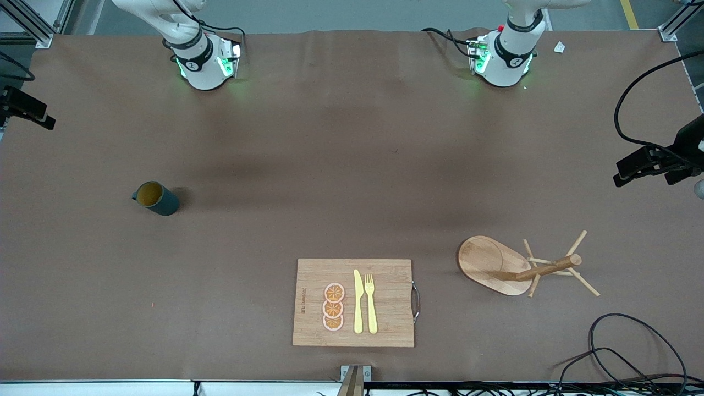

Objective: Pass cup and hang on rack
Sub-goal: 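Reach the right gripper down to the teal mug and grasp it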

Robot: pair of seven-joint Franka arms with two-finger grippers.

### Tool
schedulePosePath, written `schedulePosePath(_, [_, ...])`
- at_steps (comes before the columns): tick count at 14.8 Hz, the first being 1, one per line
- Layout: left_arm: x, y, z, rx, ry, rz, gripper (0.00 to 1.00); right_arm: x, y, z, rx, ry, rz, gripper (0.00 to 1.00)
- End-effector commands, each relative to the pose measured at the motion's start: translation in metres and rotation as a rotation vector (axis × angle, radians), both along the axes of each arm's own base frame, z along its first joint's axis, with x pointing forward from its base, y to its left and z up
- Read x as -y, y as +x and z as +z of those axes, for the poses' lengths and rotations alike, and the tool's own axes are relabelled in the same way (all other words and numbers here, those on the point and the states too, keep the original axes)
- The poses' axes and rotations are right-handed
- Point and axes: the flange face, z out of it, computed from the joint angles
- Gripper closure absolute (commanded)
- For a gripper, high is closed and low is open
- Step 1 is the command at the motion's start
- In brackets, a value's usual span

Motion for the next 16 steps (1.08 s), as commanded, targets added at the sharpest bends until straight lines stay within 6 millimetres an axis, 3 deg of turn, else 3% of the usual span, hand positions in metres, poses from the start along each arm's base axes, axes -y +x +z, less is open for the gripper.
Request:
schedulePosePath(1, [-0.001,-0.002,0.004,-0.003,0.044,-0.012,0.00,-0.003,0.030,-0.043,-0.041,0.006,-0.006,0.00])
schedulePosePath(4, [-0.002,-0.002,0.003,-0.004,0.046,-0.010,0.00,-0.001,0.055,-0.081,-0.061,0.001,0.006,0.00])
schedulePosePath(6, [-0.001,-0.002,0.004,-0.003,0.046,-0.013,0.00,0.001,0.064,-0.100,-0.064,0.011,0.110,0.00])
schedulePosePath(8, [0.000,-0.002,0.004,-0.003,0.040,-0.014,0.00,0.006,0.072,-0.131,-0.083,0.028,0.257,0.00])
schedulePosePath(13, [-0.001,-0.002,0.004,-0.003,0.033,-0.014,0.00,0.030,0.059,-0.225,-0.096,0.063,0.416,0.00])
schedulePosePath(16, [-0.002,-0.002,0.003,-0.005,0.034,-0.010,0.00,0.044,0.038,-0.285,-0.072,0.119,0.489,0.00])
